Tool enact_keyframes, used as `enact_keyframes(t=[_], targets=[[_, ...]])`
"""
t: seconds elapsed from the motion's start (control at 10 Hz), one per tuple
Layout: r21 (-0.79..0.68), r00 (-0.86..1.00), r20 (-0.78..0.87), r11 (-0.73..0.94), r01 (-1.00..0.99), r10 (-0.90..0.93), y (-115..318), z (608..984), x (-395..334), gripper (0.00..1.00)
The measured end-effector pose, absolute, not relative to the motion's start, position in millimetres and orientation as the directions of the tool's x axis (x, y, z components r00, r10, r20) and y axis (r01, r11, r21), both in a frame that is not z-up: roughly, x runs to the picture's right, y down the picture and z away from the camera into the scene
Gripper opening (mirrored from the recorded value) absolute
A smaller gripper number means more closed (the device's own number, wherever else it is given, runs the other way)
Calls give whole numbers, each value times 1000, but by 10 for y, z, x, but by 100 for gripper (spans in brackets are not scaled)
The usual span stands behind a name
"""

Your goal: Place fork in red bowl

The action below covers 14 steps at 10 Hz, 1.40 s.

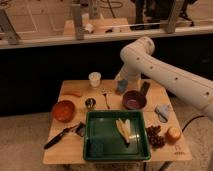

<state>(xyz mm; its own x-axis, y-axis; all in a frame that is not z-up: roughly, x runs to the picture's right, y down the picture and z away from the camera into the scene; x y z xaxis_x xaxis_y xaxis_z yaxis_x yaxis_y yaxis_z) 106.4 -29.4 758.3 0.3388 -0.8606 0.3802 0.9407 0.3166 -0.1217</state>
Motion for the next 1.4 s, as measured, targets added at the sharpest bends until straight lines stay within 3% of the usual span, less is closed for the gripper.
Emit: enact_keyframes(t=[0.2,0.4,0.7,1.1,1.4], targets=[[-65,134,370,118,991,-919,-365,7745,709,80],[-65,70,364,49,997,-929,-450,7984,597,80],[-44,51,400,37,998,-915,-513,8387,418,80],[-46,53,409,37,998,-911,-502,8419,439,80],[-4,39,457,41,999,-889,-378,8672,402,80]])
